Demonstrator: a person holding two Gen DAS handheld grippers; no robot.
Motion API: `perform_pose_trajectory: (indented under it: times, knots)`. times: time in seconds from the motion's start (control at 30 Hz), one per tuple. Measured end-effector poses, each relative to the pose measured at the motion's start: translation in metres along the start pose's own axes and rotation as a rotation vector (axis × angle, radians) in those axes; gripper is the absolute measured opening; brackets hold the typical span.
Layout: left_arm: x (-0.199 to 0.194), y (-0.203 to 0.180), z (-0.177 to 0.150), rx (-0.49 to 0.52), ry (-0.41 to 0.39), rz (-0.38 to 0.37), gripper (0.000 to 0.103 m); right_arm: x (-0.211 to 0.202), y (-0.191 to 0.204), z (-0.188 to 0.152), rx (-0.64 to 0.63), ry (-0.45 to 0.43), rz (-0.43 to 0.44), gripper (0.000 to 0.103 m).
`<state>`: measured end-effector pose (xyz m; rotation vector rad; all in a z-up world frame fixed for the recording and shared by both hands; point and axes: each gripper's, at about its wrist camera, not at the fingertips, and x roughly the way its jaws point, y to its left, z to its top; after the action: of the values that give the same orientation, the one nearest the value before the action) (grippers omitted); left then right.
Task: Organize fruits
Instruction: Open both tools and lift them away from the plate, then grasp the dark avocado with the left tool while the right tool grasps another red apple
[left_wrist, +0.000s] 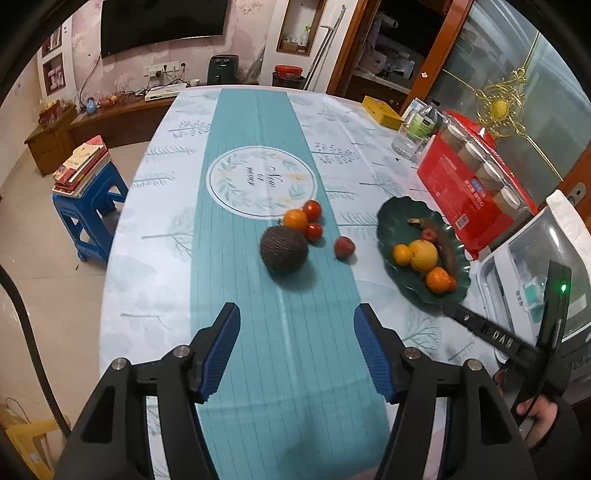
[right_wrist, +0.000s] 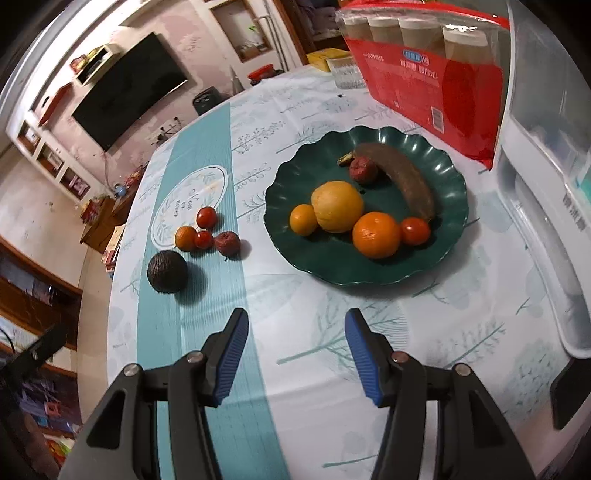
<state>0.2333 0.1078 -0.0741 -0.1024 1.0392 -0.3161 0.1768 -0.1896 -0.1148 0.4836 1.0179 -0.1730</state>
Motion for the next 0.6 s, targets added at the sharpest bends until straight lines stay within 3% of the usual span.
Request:
perform_pose_trajectory:
  times: [0.3, 0.6]
  knots:
    - [0.025, 0.024, 0.029, 0.021, -0.003, -0.021, 0.066, 0.028, 0.035, 0.031, 0.032, 0.057, -0.031, 0.055]
    - [0.061, 0.034, 0.051, 0.017, 0.003, -0.051, 0.067, 0.066, 0.073, 0.059, -0.047, 0.099, -0.054, 0.055]
